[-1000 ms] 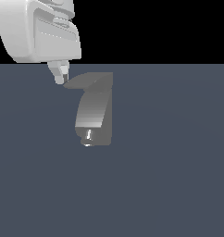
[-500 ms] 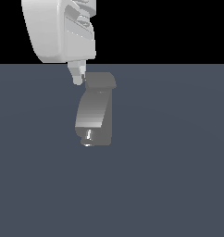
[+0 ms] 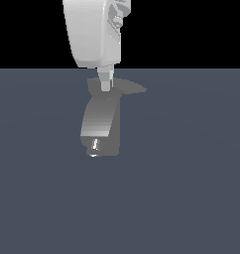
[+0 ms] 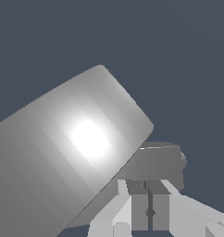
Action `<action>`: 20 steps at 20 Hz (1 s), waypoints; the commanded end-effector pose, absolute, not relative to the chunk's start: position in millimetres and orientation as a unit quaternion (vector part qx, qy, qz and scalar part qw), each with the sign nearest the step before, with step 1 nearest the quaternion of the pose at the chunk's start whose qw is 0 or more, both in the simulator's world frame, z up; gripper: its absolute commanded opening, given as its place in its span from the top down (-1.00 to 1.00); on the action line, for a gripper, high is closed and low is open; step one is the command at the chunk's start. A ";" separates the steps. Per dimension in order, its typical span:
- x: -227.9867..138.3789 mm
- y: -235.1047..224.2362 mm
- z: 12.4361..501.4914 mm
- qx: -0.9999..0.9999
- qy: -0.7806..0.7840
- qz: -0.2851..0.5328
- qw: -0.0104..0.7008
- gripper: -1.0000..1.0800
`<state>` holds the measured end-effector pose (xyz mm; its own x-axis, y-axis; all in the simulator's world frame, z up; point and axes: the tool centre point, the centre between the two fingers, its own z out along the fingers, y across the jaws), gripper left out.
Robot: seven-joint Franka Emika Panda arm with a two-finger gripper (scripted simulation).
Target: Turn on the faucet by rotating a designated handle.
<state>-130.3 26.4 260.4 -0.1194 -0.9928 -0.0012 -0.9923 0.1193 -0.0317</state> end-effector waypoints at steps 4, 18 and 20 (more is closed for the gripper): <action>-119.6 7.0 258.3 -0.662 0.749 -0.009 0.009 1.00; -88.7 -51.0 251.7 -0.657 0.754 -0.003 0.003 1.00; -84.4 -59.1 250.7 -0.656 0.754 -0.002 0.002 1.00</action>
<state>-82.6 -42.8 260.2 -0.1160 -0.9932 0.0014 -0.9929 0.1159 -0.0266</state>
